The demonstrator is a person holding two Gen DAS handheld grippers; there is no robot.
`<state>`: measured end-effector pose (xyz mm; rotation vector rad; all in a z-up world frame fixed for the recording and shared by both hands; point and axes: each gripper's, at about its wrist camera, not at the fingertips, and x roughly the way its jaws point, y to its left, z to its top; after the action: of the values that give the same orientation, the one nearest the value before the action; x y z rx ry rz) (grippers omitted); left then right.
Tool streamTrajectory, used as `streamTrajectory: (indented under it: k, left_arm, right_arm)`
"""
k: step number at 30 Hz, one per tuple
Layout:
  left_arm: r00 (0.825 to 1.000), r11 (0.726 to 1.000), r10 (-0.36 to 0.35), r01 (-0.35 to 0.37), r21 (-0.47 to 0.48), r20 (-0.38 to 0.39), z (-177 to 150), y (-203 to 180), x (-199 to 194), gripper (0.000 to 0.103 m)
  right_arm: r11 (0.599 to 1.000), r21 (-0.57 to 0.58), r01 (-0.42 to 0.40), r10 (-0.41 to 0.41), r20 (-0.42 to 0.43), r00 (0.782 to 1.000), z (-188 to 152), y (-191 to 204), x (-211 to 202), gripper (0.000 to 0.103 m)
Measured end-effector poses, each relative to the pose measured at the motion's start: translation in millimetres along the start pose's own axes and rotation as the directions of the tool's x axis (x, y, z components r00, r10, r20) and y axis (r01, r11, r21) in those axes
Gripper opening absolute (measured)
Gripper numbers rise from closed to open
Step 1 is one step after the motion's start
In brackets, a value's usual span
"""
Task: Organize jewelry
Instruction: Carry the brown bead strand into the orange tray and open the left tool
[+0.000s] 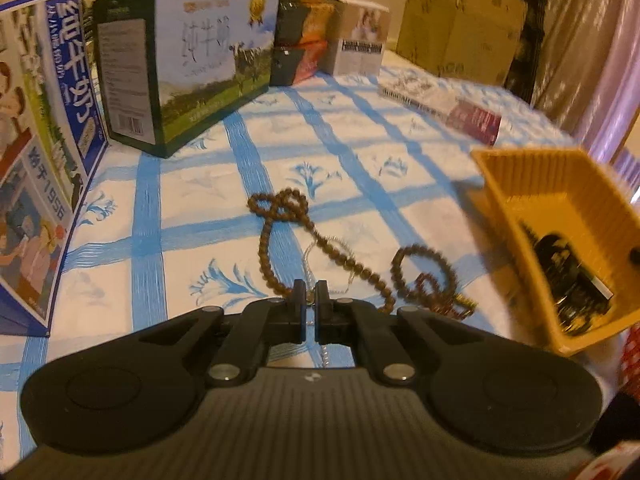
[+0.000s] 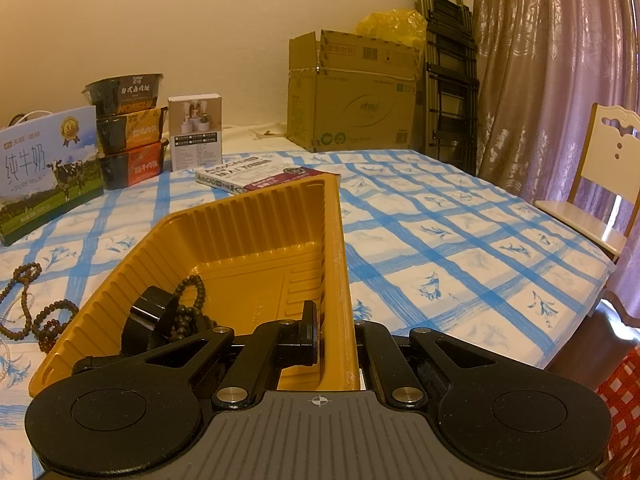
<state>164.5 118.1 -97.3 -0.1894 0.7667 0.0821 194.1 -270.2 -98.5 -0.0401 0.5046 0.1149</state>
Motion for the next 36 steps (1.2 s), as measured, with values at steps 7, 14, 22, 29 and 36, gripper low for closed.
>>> streamTrajectory:
  k: [7,14,22,29,36]
  left_arm:
    - [0.996,0.997,-0.080,0.081,-0.016,0.040,13,-13,-26,0.003]
    - [0.966,0.967,-0.255,0.255,0.025,0.030,16,-70,-27,0.003]
    - [0.897,0.893,-0.440,0.442,0.086,-0.040,18,-149,-7,0.003]
    - [0.857,0.852,-0.504,0.513,0.100,-0.105,14,-195,15,0.003]
    - [0.846,0.844,-0.522,0.531,0.075,-0.109,9,-203,14,0.015]
  right_arm:
    - [1.000,-0.001,0.000,0.000,0.000,1.000,0,0,1,0.004]
    - [1.000,-0.002,-0.001,0.001,0.000,1.000,0,0,1,0.004]
    - [1.000,0.004,-0.004,0.004,0.004,1.000,1,0,1,0.004]
    - [1.000,0.004,-0.007,0.007,0.006,1.000,4,3,-1,0.004]
    - [1.000,0.005,-0.007,0.007,0.007,1.000,5,3,-2,0.004]
